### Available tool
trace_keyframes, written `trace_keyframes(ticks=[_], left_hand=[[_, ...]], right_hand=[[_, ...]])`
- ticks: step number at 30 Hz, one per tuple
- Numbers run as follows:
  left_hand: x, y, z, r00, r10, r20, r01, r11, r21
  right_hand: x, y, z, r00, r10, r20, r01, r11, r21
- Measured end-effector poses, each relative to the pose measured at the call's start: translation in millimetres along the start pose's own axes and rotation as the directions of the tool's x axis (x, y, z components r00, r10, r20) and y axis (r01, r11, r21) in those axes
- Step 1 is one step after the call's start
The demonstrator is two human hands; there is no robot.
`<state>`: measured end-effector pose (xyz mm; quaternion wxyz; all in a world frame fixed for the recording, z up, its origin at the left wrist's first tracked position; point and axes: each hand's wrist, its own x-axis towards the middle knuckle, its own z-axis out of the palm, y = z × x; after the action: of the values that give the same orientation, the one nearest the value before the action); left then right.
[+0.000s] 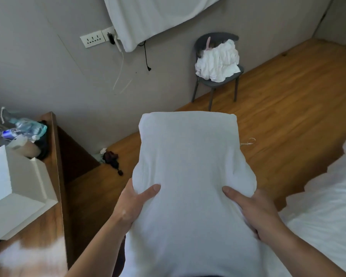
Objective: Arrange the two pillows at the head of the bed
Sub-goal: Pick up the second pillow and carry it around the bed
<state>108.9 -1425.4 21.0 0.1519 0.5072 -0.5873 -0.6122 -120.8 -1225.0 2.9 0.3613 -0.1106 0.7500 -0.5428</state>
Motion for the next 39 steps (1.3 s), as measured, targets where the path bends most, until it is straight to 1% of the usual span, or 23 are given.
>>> trace_keyframes(ticks=[5,9,12,16,18,21,23,25,26,28,29,30,33,35,37,39], left_hand=[[104,48,32,0.987,-0.002,0.160,-0.002,1.000,0.025],[204,91,61,0.964,-0.004,0.268,-0.009,0.999,0.047],[271,129,86,0.922,0.020,0.387,-0.044,0.998,0.053],[339,182,129,0.876,0.044,0.480,-0.086,0.994,0.067],[364,208,155,0.844,0.063,0.532,-0.113,0.992,0.063],[400,240,200,0.780,0.107,0.617,-0.182,0.982,0.059],[421,257,234,0.746,0.176,0.642,-0.259,0.965,0.036],[436,276,270,0.750,0.190,0.633,-0.296,0.953,0.064],[440,288,289,0.765,0.169,0.621,-0.282,0.955,0.087],[458,312,325,0.767,0.095,0.634,-0.234,0.962,0.139],[462,327,346,0.769,0.082,0.634,-0.243,0.955,0.172],[493,323,365,0.773,0.116,0.624,-0.268,0.951,0.156],[530,349,425,0.747,0.150,0.648,-0.315,0.938,0.146],[546,367,462,0.732,0.165,0.661,-0.321,0.939,0.121],[555,387,499,0.711,0.134,0.691,-0.292,0.949,0.116],[569,407,538,0.693,0.078,0.717,-0.273,0.949,0.161]], right_hand=[[74,-26,-3,0.990,0.051,-0.135,-0.046,0.998,0.044],[139,-53,-3,0.963,0.064,-0.262,-0.030,0.991,0.131],[181,-74,-5,0.926,0.110,-0.360,-0.049,0.984,0.173],[225,-101,-15,0.871,0.133,-0.473,-0.032,0.976,0.217],[243,-114,-23,0.849,0.135,-0.510,-0.017,0.973,0.229],[274,-126,-40,0.796,0.168,-0.582,-0.025,0.969,0.245],[295,-129,-55,0.771,0.188,-0.608,-0.018,0.961,0.274],[320,-131,-72,0.744,0.214,-0.633,-0.021,0.954,0.298],[334,-132,-82,0.731,0.229,-0.642,-0.021,0.949,0.315],[367,-135,-108,0.713,0.244,-0.657,-0.016,0.943,0.333],[383,-141,-123,0.709,0.249,-0.660,-0.015,0.941,0.339],[401,-146,-140,0.710,0.251,-0.658,-0.012,0.939,0.345],[445,-168,-195,0.710,0.254,-0.657,-0.005,0.935,0.356],[469,-178,-227,0.704,0.250,-0.664,0.005,0.934,0.357],[491,-182,-256,0.676,0.260,-0.689,0.005,0.934,0.357],[512,-187,-283,0.646,0.279,-0.711,0.008,0.928,0.372]])
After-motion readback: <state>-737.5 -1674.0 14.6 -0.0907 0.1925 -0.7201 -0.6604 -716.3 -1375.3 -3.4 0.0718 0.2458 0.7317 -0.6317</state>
